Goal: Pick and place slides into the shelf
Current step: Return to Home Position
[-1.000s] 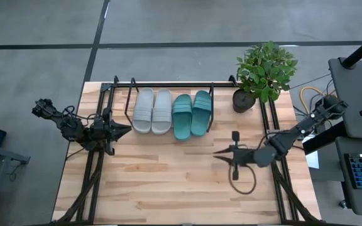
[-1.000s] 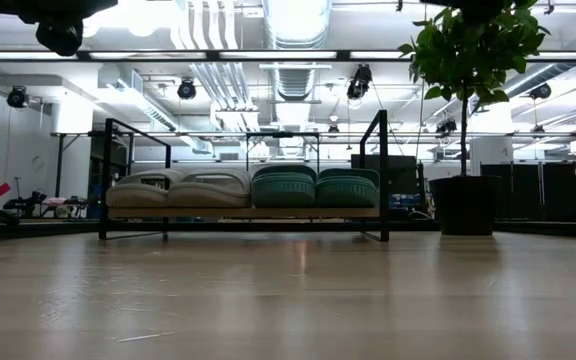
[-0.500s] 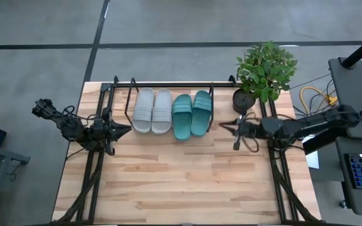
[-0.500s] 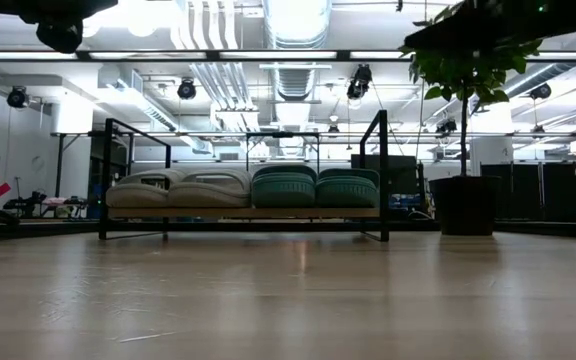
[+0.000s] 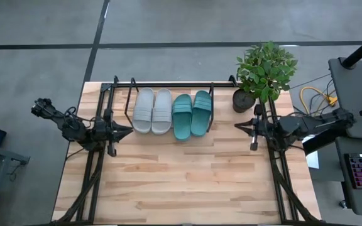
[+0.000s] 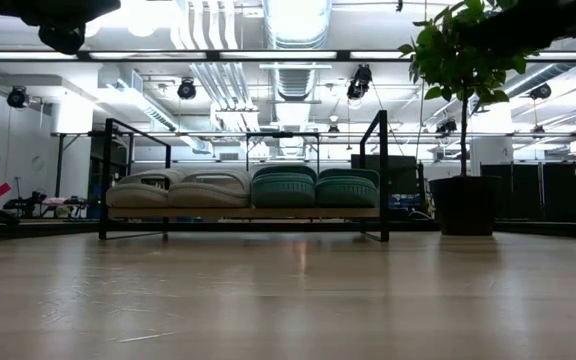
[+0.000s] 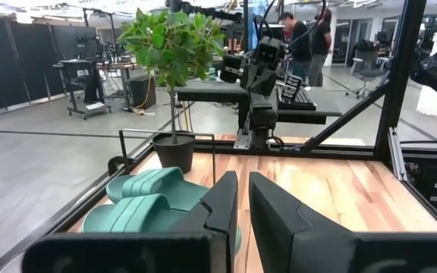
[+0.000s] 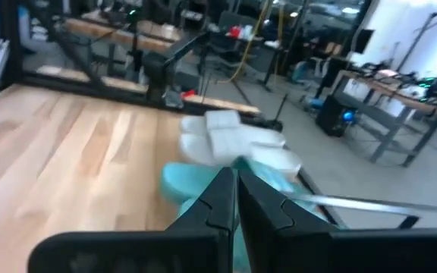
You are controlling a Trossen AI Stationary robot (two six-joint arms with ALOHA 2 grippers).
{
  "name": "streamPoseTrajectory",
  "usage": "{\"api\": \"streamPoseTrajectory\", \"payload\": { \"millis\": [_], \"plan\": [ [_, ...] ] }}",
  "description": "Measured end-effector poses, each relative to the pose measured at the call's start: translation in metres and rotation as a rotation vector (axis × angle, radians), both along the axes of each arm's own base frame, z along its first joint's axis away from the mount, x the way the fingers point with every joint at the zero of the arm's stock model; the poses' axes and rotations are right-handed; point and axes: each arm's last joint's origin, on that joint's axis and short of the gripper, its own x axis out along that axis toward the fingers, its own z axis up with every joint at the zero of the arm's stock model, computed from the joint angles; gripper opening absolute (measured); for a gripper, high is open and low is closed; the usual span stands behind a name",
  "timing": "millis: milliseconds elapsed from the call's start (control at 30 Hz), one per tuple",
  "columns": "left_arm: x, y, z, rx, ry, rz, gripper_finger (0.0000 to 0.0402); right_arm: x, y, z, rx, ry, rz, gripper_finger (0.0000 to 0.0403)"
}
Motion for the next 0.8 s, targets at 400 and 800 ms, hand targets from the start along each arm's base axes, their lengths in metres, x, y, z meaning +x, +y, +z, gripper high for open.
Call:
{"api": "streamPoseTrajectory", "payload": {
  "millis": [400,800],
  "plan": [
    [0.007,-0.004,-0.004,0.023,0.038,0.000,0.0019,-0.025,0.010,-0.027,0.113,-0.105,0.333,0.0009],
    [0.007,-0.005,-0.002,0.057,0.024,-0.002,0.0019,-0.033,0.010,-0.048,0.090,-0.189,0.461,0.0008]
  ]
}}
